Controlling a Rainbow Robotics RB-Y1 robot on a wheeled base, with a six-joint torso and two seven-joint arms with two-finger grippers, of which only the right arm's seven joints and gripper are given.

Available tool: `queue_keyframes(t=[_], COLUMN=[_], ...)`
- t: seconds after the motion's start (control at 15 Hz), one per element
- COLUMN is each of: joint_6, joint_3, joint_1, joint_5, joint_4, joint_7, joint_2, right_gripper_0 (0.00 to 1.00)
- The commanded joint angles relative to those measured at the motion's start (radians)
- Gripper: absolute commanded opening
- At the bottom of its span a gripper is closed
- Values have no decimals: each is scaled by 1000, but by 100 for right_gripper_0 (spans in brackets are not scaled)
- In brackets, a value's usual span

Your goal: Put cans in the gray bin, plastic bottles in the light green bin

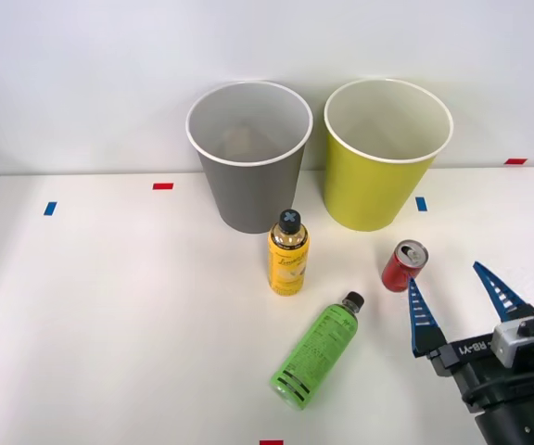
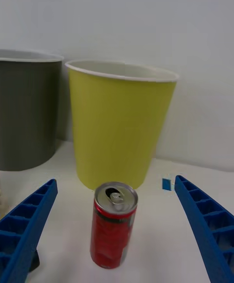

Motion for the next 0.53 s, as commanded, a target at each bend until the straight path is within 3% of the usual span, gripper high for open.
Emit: queue_keyframes(t=[0.07, 0.53], joint_6=[-161, -167], joint_3=[38, 21], joint_1=[-16, -4], joint_5=[109, 110], joint_4=[179, 199], joint_7=[-5, -8], joint_2=[97, 81], right_gripper_0=[82, 82])
